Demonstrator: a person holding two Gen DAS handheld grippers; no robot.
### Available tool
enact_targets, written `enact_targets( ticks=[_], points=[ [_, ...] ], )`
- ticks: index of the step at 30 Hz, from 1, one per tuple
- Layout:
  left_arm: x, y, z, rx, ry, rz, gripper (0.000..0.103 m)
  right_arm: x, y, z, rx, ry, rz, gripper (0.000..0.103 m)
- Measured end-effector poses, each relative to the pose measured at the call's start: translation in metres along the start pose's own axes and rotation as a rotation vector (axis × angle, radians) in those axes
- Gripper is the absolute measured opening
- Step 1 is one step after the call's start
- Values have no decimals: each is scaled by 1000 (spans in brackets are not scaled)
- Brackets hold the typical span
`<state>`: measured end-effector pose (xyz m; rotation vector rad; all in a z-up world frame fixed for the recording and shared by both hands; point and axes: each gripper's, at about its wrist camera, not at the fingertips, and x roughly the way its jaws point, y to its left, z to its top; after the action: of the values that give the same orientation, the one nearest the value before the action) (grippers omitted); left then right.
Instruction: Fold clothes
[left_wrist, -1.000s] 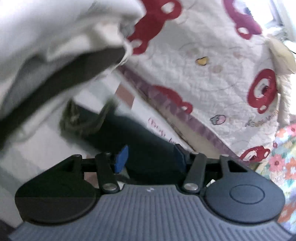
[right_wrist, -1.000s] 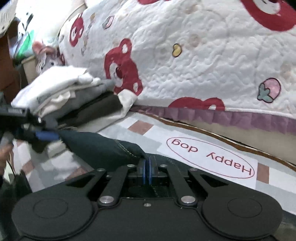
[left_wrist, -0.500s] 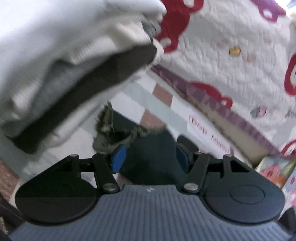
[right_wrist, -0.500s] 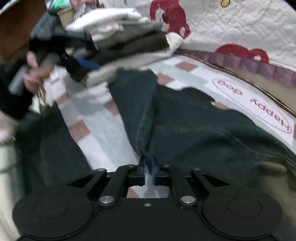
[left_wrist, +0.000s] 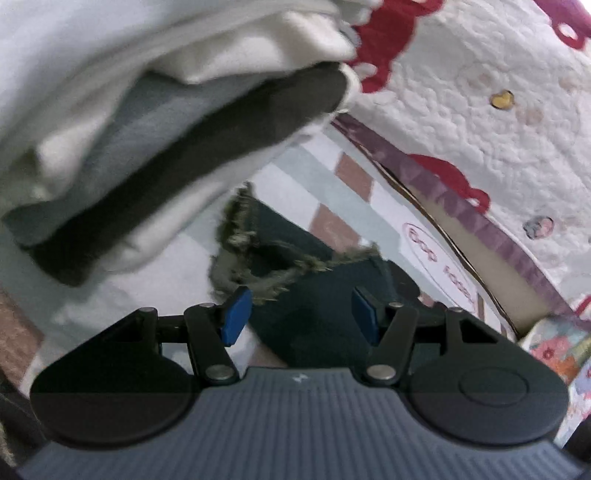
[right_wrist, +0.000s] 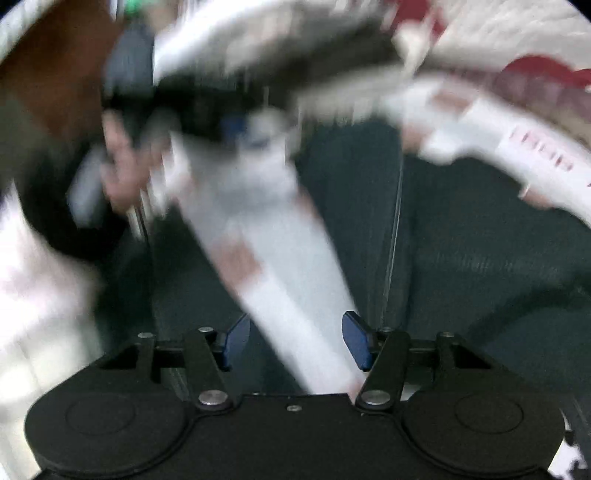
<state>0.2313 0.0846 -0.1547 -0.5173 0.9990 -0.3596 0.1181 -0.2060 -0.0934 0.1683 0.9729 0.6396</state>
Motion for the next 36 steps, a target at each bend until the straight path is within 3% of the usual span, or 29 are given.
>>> enact_targets(
  ticks=[1, 3, 4, 5, 6, 8, 9, 11, 13, 15, 18, 20, 23, 28, 31, 32, 36],
  points=[
    [2, -7, -1, 31, -11, 29, 57, -7, -2, 5, 24, -55, -13, 63],
    [6, -20, -5, 103, -42, 111, 56, -6, -6, 15, 5, -106, -119, 69],
    [12, -27, -6, 149, -46, 188, 56, 1, -10, 18, -27, -108, -173, 80],
    [15, -31, -7, 180, -36, 244, 56, 12, -16, 21, -42, -98, -233, 80],
    [14, -33, -8, 175, -29, 242, 56, 25, -23, 23, 0, -63, -268, 78],
    [1, -36, -10, 118, -30, 139, 57, 43, -35, 24, 160, 1, -218, 75],
    [-5, -37, -10, 95, -31, 87, 58, 46, -36, 19, 224, -17, -140, 75],
    [-13, -42, -13, 75, -27, 67, 59, 51, -24, 10, 222, -50, -88, 72],
    [-24, -44, -19, 51, -48, 112, 59, 55, -5, 3, 153, -82, -85, 61],
    [-42, -43, -29, 21, -117, 174, 59, 50, 24, -6, 28, -119, -86, 60],
    [-57, -33, -50, 4, -205, 330, 65, 47, 46, -21, -33, -107, -69, 61],
    [-53, -18, -61, -13, -144, 398, 65, 51, 46, -25, -43, -60, -56, 61],
    [-49, 3, -66, -117, -68, 377, 64, 51, 50, -30, -83, -18, 23, 61],
    [-57, 0, -63, -110, -77, 327, 66, 33, 62, -30, -108, -23, 81, 60],
    [-46, 9, -66, -190, 14, 254, 71, 0, 40, -28, -45, -96, -12, 62],
    [-43, 13, -68, -217, 44, 230, 79, -12, 30, -26, -65, -105, -71, 64],
    [-32, 7, -73, -205, 89, 227, 80, -66, -16, -22, -143, -120, -373, 68]
  ],
)
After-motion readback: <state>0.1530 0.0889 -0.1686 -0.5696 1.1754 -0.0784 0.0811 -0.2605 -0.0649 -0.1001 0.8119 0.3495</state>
